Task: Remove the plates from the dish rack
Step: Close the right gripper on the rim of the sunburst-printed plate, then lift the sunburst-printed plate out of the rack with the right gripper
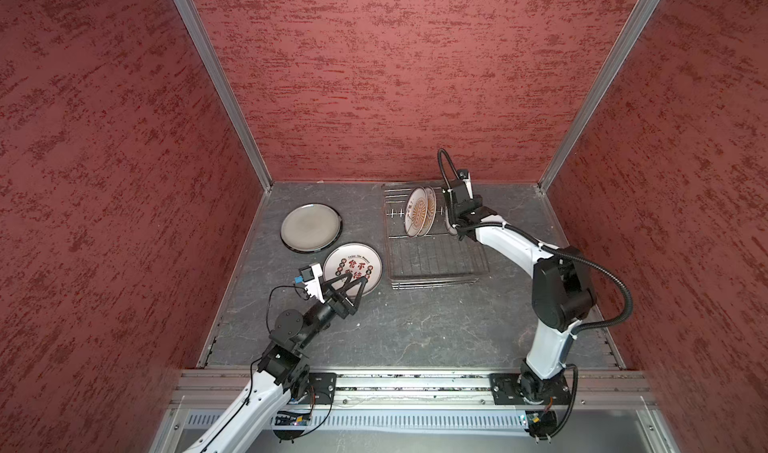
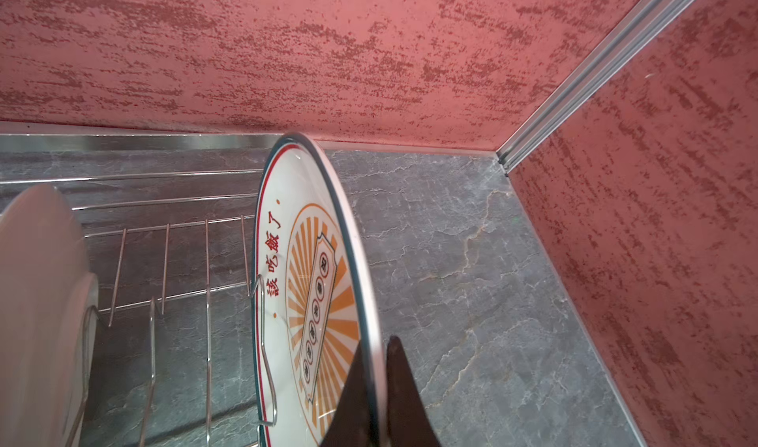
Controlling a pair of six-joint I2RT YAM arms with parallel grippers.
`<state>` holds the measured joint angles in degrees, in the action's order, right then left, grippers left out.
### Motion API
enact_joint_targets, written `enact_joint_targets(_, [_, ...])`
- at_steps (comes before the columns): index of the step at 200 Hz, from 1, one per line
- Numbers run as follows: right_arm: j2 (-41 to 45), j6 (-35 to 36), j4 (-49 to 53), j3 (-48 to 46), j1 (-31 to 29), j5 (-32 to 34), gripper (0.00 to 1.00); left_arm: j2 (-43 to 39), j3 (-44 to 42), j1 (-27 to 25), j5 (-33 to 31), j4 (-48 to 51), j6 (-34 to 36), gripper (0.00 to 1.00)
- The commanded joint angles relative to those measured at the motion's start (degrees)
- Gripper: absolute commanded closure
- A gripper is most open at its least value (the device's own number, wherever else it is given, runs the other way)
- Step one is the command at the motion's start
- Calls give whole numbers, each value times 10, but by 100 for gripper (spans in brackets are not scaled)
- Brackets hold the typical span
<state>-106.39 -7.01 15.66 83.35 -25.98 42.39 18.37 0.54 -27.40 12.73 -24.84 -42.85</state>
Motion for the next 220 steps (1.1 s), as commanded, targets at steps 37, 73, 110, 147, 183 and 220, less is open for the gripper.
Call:
enact_joint_targets(37, [52, 71, -108, -30, -35, 131, 100, -6, -19, -3, -13, -1, 1, 1])
enact_joint_targets(73, [85, 90, -138, -57, -50, 155, 100, -6, -19, -4, -16, -2, 2, 0])
enact_joint_targets(110, [137, 114, -183, -102, -69, 183, 100, -4, -20, -5, -21, -2, 2, 1])
enact_joint_targets(147, [203, 109, -211, -157, -81, 178, 100, -4, -20, -6, -22, -3, 1, 1])
enact_joint_targets(183, [295, 79, -242, -230, -82, 128, 100, -4, -20, -6, -22, -3, 1, 1])
enact_joint_targets(220, [402, 33, -283, -318, -82, 26, 100, -2, -21, -7, -25, -3, 2, 0])
